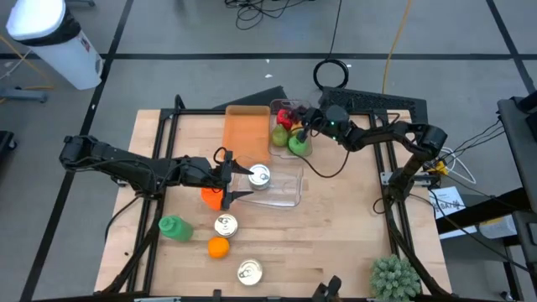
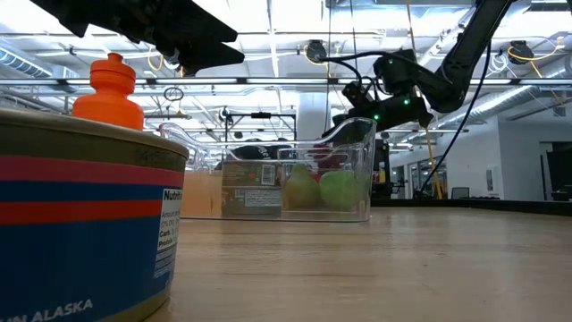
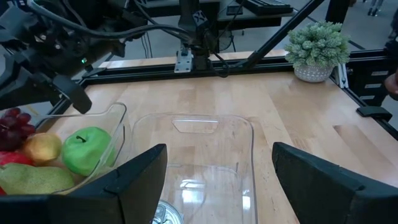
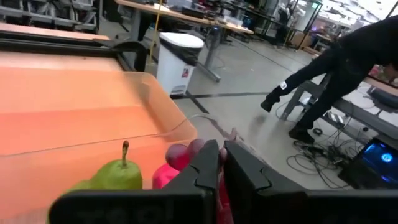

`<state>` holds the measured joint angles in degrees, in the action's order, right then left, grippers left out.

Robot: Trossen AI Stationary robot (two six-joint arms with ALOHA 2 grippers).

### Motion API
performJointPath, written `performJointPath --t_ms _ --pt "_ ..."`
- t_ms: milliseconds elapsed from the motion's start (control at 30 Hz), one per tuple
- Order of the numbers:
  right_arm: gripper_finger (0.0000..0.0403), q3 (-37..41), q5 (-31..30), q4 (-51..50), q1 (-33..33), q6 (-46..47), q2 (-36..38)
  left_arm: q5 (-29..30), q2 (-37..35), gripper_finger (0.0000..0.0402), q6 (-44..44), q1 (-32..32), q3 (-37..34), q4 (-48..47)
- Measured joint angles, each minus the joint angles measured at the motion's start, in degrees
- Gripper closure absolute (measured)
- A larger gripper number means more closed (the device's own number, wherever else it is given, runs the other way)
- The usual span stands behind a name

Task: Pick & Place Food Item
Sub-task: Put the grapes into the top transparent bin, then put the orange into the top transparent bin

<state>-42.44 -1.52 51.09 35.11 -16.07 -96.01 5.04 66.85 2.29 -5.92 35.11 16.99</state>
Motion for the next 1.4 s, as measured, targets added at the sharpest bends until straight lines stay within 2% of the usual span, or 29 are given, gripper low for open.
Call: performJointPath --t_ms 200,367,567,733,967,1133,1300,1400 --pt "0.0301 0.00 -0.13 -0.04 -0.02 0.69 0.00 0.00 0.00 0.0100 0.02 0.01 0.00 0.00" --pt "0.0233 0.00 -0.22 -1.36 -0.22 4.91 1.60 0.00 0.00 0.0101 -0.01 0.00 0.00 0.00" --pt "0.0189 0.00 -0.06 -7.58 -1.95 7.12 8.40 0.00 -0.02 0.0100 0.00 0.01 0.00 0.00" --pt "0.0177 0.00 0.84 -15.01 -5.47 11.61 16.60 0.00 -0.01 0.0101 0.00 0.00 0.00 0.00" --pt "0.0188 0.00 13.64 -26.97 -12.29 28.81 27.17 0.00 0.00 0.0100 0.02 0.01 0.00 0.01" --pt "0.0196 1.02 23.34 -28.43 -21.67 33.12 30.65 0.00 0.00 0.0101 -0.01 -0.01 0.00 0.00" --pt "0.0197 3.76 23.56 -23.65 -34.04 32.77 30.73 0.00 0.00 0.0101 0.00 0.01 0.00 0.01" --pt "0.0197 6.18 19.70 -19.32 -41.52 30.66 30.30 0.00 -0.01 0.0101 0.00 0.01 0.00 0.00"
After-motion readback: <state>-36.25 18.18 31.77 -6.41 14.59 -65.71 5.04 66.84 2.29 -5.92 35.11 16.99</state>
